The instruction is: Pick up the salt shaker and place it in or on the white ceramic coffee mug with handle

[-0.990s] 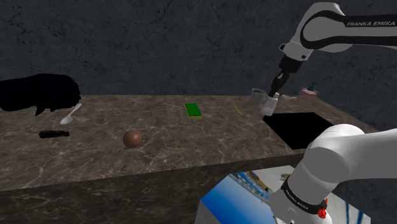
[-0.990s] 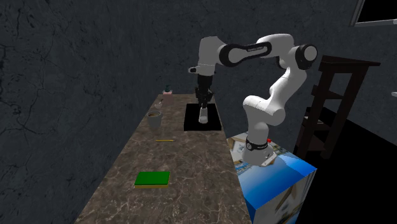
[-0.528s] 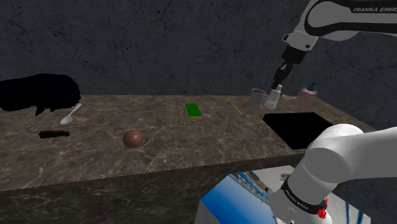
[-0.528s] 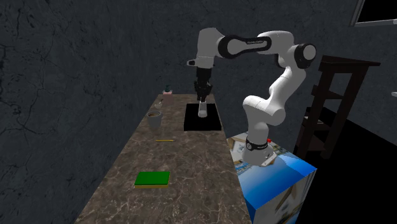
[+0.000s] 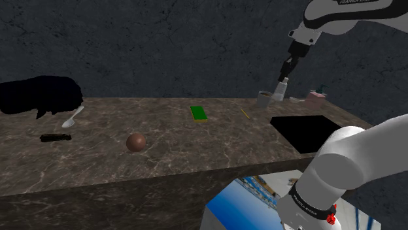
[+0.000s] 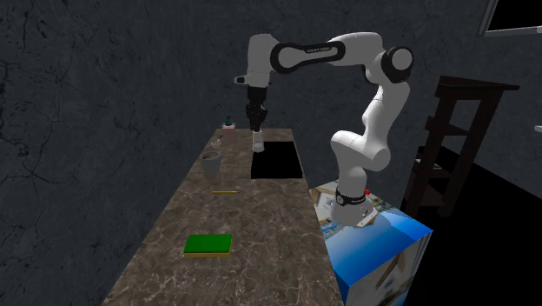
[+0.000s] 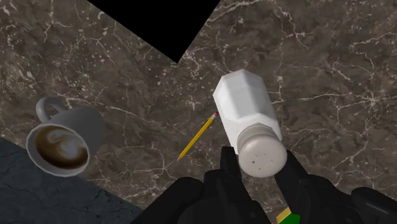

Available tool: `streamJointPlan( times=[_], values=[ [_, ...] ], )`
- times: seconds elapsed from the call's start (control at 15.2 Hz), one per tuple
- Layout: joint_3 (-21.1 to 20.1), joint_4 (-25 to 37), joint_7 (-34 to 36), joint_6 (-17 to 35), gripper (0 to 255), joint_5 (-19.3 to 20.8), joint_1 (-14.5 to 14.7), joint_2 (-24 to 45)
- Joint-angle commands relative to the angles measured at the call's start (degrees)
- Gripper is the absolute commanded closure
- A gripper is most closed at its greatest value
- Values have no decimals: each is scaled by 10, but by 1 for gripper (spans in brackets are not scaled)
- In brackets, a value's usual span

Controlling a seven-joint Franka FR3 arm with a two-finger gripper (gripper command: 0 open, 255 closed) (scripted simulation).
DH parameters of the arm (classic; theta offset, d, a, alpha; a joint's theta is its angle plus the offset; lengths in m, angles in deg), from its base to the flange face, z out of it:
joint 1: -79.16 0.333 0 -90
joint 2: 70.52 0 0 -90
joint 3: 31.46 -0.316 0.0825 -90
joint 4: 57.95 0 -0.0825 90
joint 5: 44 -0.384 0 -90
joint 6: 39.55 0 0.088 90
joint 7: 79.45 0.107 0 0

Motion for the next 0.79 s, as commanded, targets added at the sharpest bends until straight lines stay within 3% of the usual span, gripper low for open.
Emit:
streamJointPlan(
  times=[0.0, 0.4, 0.59, 0.73],
  values=[
    [29, 46, -27, 4, 255, -10, 13, 48],
    [122, 189, -118, 0, 255, -77, 52, 197],
    [174, 272, -179, -15, 255, -142, 60, 291],
    [204, 335, -226, -35, 255, -200, 50, 364]
  ],
)
